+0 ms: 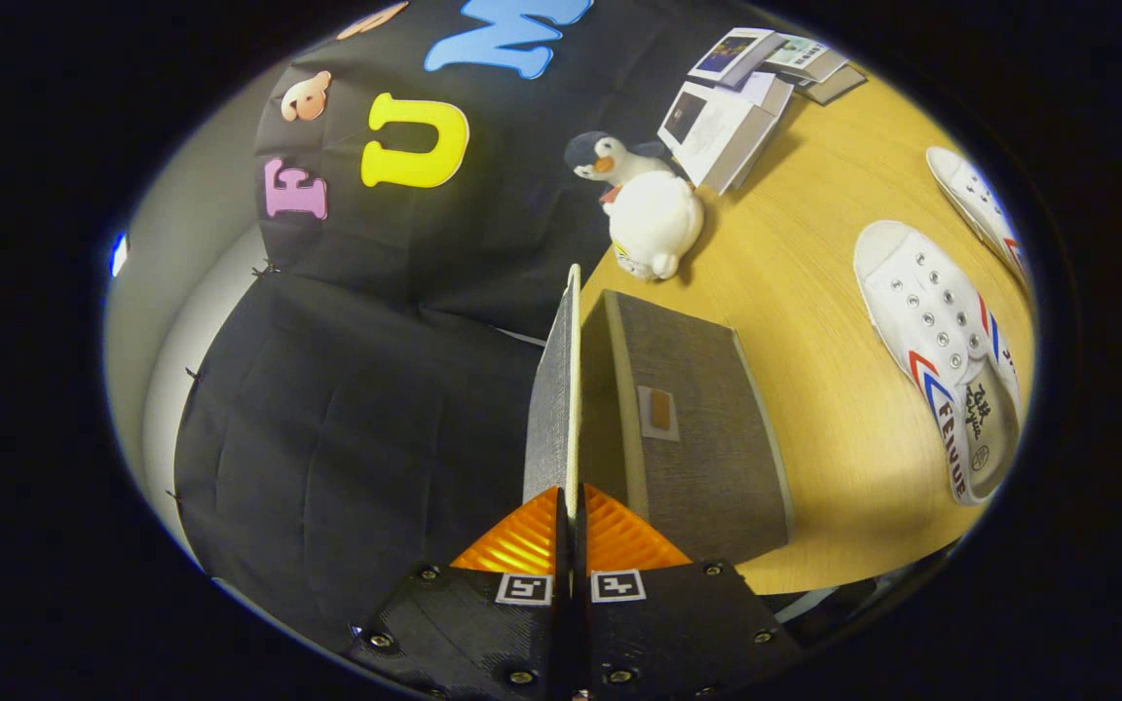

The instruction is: Open the storage box then place both shoes into the box .Put the left shoe in first, then the right shoe, with the right side of both shoes facing outward in a uniform manner.

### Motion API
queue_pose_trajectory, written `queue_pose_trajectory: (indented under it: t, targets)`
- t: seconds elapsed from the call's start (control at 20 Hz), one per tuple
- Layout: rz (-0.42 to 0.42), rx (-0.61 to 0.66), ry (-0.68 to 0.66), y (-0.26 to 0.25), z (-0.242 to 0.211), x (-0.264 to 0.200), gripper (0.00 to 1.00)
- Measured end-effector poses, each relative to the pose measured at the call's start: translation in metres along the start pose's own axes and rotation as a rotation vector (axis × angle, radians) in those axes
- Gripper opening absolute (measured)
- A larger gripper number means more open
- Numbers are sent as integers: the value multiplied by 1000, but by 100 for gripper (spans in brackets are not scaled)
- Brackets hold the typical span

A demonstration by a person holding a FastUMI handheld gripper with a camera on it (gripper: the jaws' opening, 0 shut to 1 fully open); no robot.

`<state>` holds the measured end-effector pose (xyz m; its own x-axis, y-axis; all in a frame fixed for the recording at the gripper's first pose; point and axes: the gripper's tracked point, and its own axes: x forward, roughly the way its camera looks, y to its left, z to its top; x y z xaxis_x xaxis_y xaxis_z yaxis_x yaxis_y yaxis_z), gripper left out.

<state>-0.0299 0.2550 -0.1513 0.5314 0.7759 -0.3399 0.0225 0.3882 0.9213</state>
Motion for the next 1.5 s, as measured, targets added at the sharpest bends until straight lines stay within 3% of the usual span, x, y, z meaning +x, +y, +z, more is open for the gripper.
queue_pose_trajectory:
  t: [0.75,1.5]
  targets:
    - [109,-167,9,127,-24,46,0]
    - [77,-391,56,179,-109,137,0]
